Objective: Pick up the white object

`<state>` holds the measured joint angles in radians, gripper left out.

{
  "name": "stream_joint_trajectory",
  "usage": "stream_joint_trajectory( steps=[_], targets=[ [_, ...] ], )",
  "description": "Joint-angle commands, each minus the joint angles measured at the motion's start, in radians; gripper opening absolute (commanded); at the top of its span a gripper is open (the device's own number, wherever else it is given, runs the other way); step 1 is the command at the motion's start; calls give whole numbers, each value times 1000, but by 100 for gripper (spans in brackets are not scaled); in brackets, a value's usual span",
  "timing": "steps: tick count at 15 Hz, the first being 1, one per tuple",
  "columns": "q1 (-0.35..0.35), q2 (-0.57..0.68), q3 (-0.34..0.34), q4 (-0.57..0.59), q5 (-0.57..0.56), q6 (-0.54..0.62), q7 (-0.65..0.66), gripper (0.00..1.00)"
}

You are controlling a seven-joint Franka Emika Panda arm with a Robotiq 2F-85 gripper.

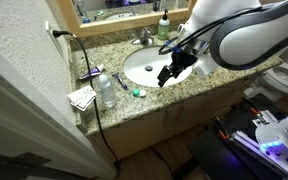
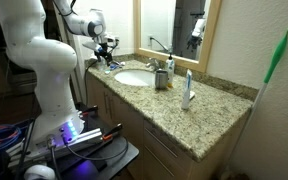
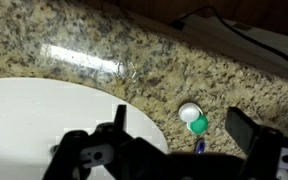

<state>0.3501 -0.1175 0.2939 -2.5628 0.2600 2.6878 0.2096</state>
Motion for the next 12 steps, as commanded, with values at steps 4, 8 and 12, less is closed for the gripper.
stream_joint_trajectory(
  steps=[4, 8, 12],
  targets=[
    [3, 115, 20, 21, -29, 193, -91, 100],
    [9, 122, 31, 11, 41, 233, -153, 100],
    [9, 133, 34, 15, 45, 241, -155, 100]
  ],
)
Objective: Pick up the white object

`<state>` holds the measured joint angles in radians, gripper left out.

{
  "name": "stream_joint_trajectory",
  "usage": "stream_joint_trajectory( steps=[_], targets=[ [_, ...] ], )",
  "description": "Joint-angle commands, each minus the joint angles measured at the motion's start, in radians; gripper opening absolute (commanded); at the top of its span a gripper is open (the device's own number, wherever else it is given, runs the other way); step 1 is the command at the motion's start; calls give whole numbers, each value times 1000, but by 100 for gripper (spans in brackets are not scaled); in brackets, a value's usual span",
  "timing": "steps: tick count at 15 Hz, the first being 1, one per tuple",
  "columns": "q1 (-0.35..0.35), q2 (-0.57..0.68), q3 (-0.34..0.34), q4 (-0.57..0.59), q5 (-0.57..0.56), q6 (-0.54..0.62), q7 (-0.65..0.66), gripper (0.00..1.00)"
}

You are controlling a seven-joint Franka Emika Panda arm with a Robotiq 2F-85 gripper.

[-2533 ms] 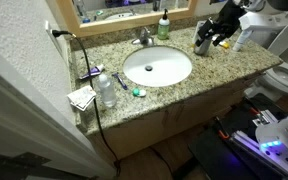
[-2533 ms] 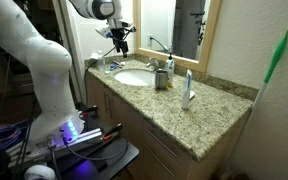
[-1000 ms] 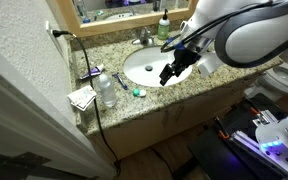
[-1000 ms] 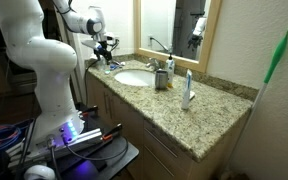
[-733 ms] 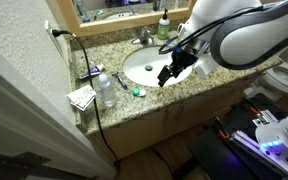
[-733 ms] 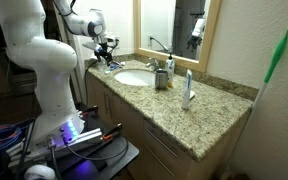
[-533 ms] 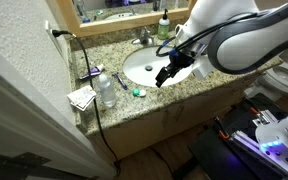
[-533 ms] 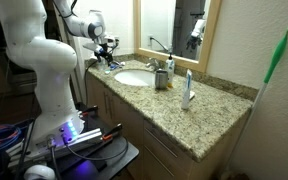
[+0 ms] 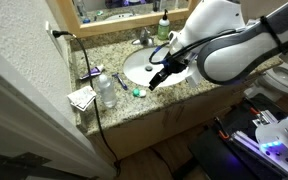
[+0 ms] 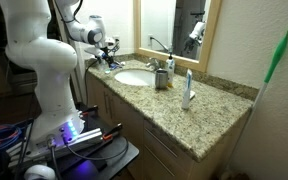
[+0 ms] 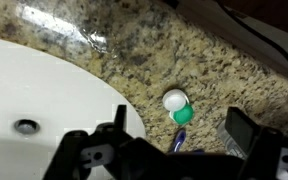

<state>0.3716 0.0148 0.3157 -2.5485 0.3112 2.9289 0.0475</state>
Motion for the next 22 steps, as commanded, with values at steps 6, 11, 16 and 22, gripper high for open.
stream_joint_trajectory(
  steps=[6, 11, 16, 22],
  targets=[
    [16, 108, 51, 56, 95, 115, -152, 100],
    [18, 100, 44, 42, 63, 96, -101, 100],
    [-5, 82, 56, 38, 20, 1, -32, 100],
    [5, 109, 65, 54, 35, 70, 5, 100]
  ],
)
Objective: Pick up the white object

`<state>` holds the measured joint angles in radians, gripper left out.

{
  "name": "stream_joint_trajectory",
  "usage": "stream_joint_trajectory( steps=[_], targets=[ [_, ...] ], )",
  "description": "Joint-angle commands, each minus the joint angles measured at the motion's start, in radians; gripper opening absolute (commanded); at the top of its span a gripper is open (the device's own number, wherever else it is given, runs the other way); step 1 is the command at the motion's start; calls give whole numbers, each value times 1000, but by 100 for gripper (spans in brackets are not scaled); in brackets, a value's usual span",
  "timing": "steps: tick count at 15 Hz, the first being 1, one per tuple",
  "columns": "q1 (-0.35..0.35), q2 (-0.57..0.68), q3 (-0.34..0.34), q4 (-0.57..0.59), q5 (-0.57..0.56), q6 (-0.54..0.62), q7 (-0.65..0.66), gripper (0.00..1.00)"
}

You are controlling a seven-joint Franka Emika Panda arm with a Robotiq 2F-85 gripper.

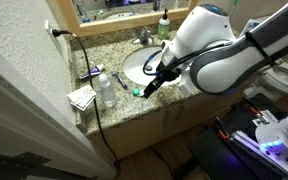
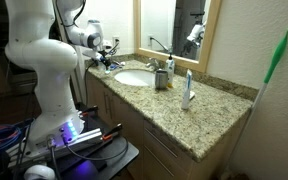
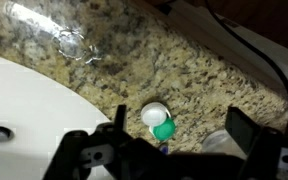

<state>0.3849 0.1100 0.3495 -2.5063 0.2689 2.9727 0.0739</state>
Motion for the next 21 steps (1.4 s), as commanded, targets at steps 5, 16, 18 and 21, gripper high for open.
stream_joint_trajectory(
  steps=[5, 16, 18, 21],
  targets=[
    [0, -209, 19, -50, -19, -67, 96, 100],
    [-46, -41, -14, 85, -108, -52, 211, 100],
    [-41, 87, -18, 164, -64, -22, 153, 100],
    [-38, 74, -19, 137, -80, -34, 174, 100]
  ],
)
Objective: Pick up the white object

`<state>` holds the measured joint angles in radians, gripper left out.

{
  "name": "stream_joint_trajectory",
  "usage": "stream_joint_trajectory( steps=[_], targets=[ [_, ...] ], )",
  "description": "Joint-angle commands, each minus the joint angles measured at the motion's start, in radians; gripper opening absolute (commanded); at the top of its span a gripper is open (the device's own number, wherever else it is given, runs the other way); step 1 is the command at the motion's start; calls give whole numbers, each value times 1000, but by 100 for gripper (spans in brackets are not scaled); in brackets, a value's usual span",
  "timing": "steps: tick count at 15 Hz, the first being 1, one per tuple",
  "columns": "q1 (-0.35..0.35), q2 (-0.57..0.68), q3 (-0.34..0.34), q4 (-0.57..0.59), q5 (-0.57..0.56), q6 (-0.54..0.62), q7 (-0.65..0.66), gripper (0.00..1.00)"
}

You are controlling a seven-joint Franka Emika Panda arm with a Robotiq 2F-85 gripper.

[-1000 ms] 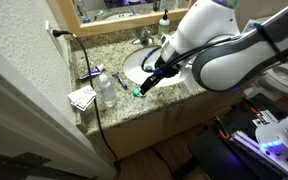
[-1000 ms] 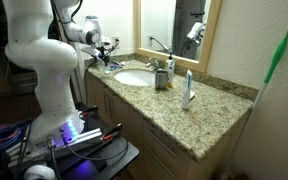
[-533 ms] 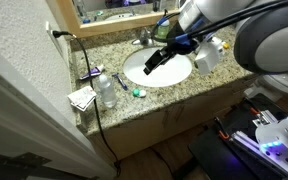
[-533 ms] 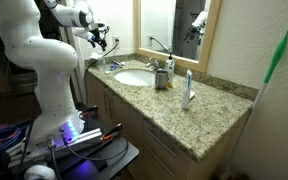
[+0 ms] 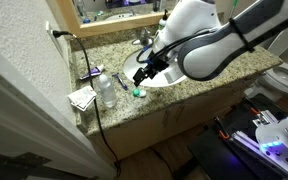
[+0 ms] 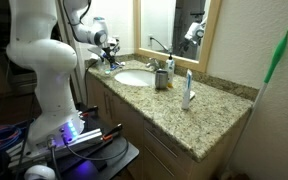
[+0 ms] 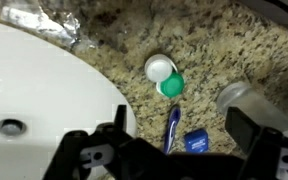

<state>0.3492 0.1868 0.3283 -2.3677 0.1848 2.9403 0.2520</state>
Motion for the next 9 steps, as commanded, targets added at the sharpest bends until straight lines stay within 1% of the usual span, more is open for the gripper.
stream_joint_trajectory(
  steps=[1, 3, 4, 7, 9],
  targets=[
    [-3, 42, 4, 30, 8, -2, -13, 100],
    [-2, 91, 4, 69, 8, -2, -17, 100],
    [8, 85, -9, 68, -7, -48, -4, 100],
    [18, 66, -12, 52, -15, -142, 17, 100],
    [35, 58, -24, 44, -40, -179, 41, 100]
  ],
)
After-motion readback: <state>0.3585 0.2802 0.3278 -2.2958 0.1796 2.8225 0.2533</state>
